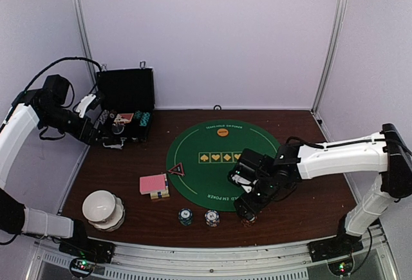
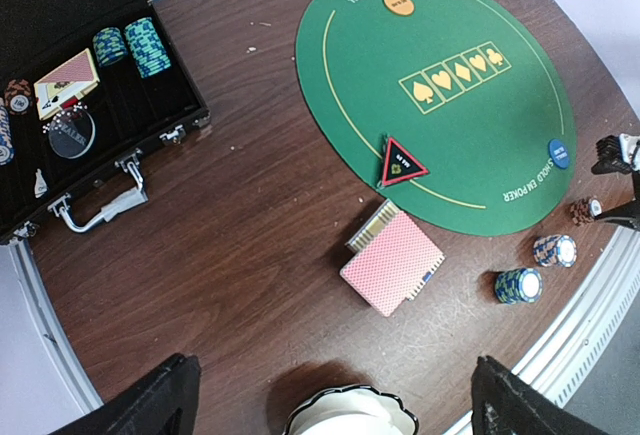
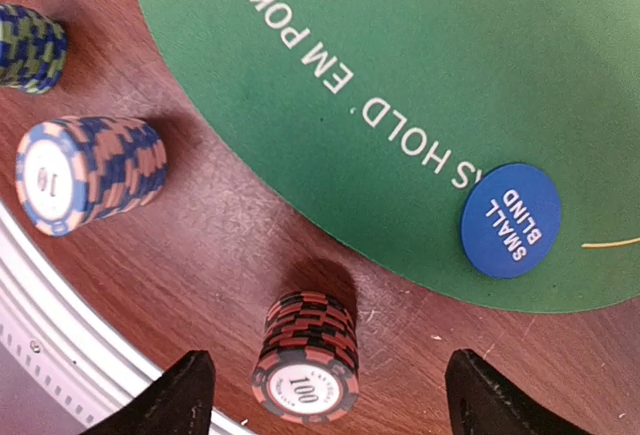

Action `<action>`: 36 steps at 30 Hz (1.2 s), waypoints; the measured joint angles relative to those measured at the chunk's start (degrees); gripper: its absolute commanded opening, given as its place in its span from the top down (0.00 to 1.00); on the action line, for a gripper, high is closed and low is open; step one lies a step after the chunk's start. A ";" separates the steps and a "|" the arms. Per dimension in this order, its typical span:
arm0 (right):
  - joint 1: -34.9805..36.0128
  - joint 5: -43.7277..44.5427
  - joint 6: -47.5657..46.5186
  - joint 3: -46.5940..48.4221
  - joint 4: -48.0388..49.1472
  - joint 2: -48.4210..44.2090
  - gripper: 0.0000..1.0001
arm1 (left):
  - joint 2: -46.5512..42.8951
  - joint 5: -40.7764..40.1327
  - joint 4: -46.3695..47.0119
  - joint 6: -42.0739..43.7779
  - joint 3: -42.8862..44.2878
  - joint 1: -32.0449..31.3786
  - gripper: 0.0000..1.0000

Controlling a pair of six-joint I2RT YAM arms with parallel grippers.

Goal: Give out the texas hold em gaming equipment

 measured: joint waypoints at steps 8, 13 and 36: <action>1.60 -0.52 -0.09 -0.22 -0.39 2.40 0.29 | -0.02 0.00 -0.02 0.02 0.00 0.00 0.02; 1.84 -0.63 -0.02 -0.33 -0.37 2.78 0.33 | -0.04 0.00 -0.02 0.02 0.00 0.00 0.02; 2.16 -0.57 0.07 -1.81 0.39 4.33 0.59 | -0.04 0.11 -0.04 0.02 0.00 0.00 0.02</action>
